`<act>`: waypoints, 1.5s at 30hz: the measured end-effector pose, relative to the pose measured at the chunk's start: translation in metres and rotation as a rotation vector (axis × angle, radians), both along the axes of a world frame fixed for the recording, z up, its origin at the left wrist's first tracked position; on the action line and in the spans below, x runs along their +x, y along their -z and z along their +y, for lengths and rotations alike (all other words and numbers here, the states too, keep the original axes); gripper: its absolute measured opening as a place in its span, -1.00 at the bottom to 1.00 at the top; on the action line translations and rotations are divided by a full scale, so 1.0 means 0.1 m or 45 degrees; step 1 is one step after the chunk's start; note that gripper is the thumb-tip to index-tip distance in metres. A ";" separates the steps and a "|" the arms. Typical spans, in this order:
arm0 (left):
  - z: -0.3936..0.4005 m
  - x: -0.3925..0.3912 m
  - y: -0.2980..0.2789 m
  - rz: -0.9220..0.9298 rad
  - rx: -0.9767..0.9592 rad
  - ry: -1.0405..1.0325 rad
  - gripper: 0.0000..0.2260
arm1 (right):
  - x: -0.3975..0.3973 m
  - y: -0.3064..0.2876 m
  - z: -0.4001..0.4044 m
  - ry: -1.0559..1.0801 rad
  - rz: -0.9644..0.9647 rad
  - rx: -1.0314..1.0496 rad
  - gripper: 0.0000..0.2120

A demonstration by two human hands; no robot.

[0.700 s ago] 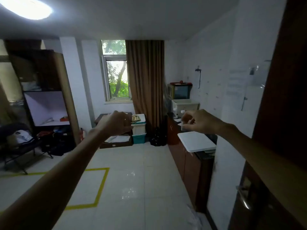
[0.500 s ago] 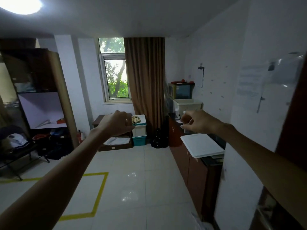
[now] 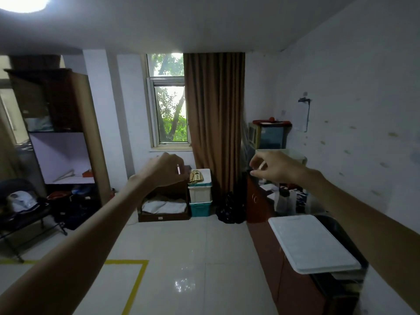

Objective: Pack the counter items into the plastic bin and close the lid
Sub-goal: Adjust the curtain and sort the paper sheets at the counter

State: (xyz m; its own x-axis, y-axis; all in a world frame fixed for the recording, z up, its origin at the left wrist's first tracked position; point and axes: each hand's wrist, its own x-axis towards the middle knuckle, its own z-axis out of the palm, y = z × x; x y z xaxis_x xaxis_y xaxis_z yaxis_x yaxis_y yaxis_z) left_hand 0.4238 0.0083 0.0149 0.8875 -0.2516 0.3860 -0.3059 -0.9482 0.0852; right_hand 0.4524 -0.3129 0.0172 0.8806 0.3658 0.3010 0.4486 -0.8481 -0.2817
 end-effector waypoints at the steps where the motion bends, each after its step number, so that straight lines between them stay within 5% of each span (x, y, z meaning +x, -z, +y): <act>1: 0.04 0.20 0.00 -0.001 -0.003 -0.007 -0.83 | 0.20 0.00 0.05 -0.004 0.004 -0.006 -0.72; 20: 1.23 4.41 0.05 0.009 0.075 0.052 -0.84 | 4.01 0.03 1.17 0.051 0.008 0.042 -0.71; 45: 0.82 9.69 0.05 0.001 0.155 -0.016 -0.82 | 9.42 -0.02 0.91 0.032 -0.007 0.015 -0.75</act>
State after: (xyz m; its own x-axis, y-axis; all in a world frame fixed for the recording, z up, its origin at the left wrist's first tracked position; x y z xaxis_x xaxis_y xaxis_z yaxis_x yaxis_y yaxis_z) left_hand 1.3932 0.0900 0.0094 0.8912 -0.2854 0.3527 -0.2937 -0.9554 -0.0310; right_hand 1.3942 -0.2221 0.0195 0.8878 0.3399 0.3104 0.4288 -0.8558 -0.2895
